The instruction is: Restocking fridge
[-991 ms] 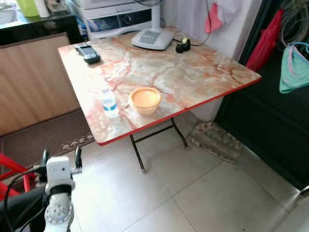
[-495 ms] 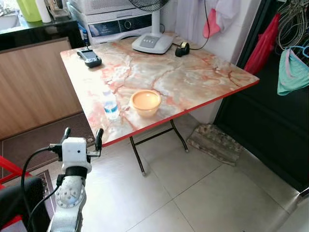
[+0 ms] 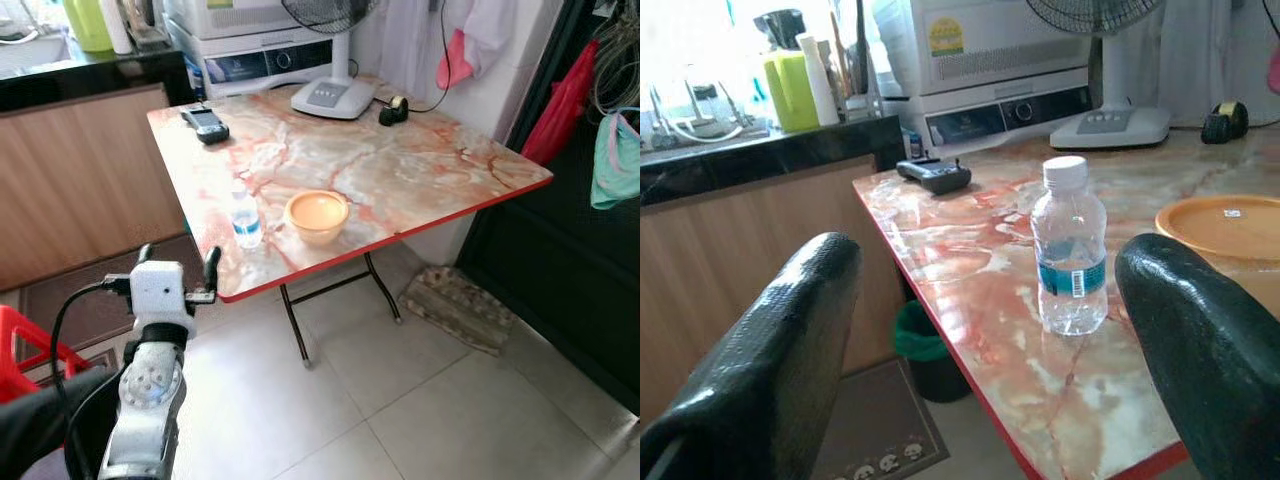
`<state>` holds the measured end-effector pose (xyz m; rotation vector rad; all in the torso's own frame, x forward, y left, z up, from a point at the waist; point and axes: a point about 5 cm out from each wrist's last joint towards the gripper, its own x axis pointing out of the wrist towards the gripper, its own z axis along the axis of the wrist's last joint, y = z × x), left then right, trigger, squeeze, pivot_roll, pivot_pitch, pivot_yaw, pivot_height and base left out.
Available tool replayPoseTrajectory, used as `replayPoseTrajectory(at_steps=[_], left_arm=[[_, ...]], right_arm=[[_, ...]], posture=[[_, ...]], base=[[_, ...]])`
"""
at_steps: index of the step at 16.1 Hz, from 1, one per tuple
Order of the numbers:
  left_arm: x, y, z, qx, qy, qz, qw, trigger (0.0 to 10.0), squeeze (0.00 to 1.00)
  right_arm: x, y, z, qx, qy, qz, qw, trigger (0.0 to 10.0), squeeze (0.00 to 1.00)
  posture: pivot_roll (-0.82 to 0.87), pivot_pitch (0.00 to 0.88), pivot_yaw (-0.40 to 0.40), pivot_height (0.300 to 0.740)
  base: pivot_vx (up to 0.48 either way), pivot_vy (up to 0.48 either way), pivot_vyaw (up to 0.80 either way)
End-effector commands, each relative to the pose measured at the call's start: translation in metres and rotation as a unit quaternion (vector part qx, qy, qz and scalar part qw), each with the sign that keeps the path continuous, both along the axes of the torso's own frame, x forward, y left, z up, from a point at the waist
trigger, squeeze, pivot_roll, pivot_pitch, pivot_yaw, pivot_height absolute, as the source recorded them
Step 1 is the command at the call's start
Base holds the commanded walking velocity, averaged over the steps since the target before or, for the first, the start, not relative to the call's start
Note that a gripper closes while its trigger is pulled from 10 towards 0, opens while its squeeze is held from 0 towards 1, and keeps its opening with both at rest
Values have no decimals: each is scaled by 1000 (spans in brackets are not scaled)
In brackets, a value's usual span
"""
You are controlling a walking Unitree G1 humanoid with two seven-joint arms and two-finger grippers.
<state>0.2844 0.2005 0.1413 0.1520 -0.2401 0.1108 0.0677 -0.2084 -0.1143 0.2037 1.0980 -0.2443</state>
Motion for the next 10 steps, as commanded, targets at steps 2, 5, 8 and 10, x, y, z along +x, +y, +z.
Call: replayPoseTrajectory(at_steps=[2, 5, 8, 10], left_arm=[[4, -4, -3, 2, 19, -16, 1000, 10000, 0], [0, -14, -14, -17, 36, -15, 999, 10000, 0], [7, -19, -6, -23, 21, -20, 999, 10000, 0], [8, -16, -1, -18, 15, -20, 1000, 10000, 0]], right_arm=[[-16, -1, -3, -1, 27, -7, 1000, 10000, 0], [-21, -3, -3, -6, 39, 5, 999, 10000, 0], [-24, -7, -3, -17, 44, 11, 999, 10000, 0], [-27, -6, -3, -17, 43, -5, 999, 10000, 0]], posture=[[92, 0, -14, 740], [75, 0, -42, 740], [94, 0, -30, 740], [84, 0, -22, 740]], base=[[0, 0, 0], [0, 0, 0], [0, 0, 0], [0, 0, 0]])
